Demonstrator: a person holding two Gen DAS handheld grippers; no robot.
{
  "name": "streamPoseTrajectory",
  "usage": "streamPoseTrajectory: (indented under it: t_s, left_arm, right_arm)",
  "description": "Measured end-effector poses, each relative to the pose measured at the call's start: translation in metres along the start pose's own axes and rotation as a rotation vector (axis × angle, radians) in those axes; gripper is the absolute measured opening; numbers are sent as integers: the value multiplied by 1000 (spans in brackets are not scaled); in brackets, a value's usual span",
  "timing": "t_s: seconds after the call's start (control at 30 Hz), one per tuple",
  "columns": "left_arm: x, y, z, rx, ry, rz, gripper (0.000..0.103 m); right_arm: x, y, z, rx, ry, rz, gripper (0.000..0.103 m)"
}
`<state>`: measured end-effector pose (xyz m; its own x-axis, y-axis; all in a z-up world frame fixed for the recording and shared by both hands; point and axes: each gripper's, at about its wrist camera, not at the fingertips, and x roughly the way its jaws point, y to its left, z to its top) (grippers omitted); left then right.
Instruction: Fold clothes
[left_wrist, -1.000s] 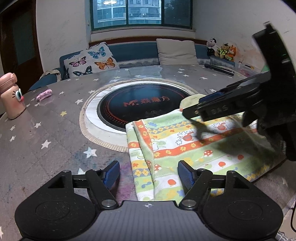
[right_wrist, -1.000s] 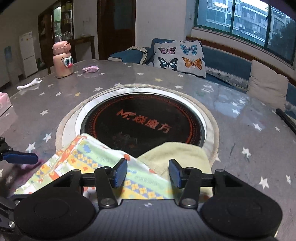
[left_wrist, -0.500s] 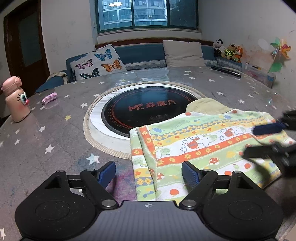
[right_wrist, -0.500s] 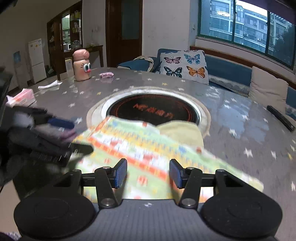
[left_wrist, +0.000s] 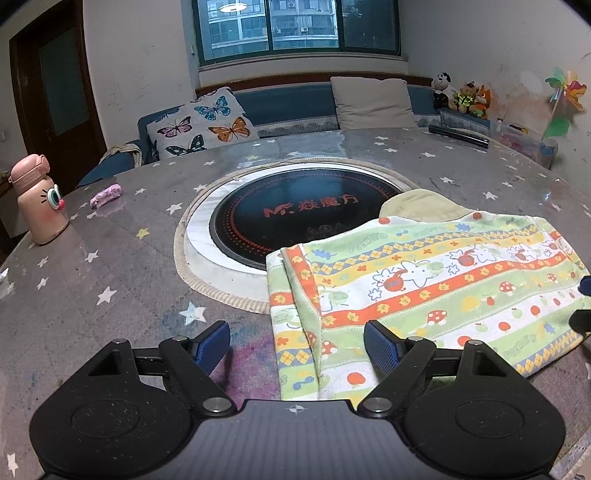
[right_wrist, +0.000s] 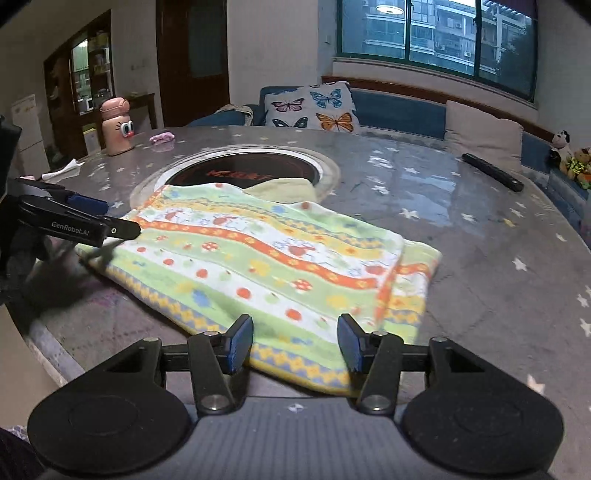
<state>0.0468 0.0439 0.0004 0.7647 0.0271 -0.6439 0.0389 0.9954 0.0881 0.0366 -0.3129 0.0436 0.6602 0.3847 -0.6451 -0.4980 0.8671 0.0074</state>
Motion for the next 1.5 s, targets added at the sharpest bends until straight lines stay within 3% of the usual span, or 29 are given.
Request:
streamPoseTrajectory:
  t_s: [0.27, 0.47, 0.67, 0.8, 0.9, 1.13, 1.3, 1.5]
  left_arm:
    - [0, 3, 3, -8, 0, 13, 84]
    - [1, 8, 2, -17, 6, 21, 86]
    - [1, 7, 8, -15, -8, 22, 87]
    - [4, 7, 11, -19, -4, 28, 87]
    - [7, 7, 12, -20, 0, 32, 87]
    - [12, 12, 14, -36, 16, 38, 87]
    - [15, 14, 14, -46, 25, 39, 89]
    - [17, 16, 15, -59, 34, 41, 95]
  right_arm:
    - [19, -18, 32, 51, -56, -5, 50]
    - [54, -37, 41, 81, -19, -28, 51]
    - [54, -43, 58, 124, -50, -22, 49]
    - [69, -34, 71, 113, -47, 20, 32]
    - [84, -29, 76, 108, -29, 23, 27]
    - [93, -28, 80, 124, -23, -19, 27]
    - [90, -16, 83, 75, -24, 6, 29]
    - [89, -3, 81, 56, -17, -2, 45]
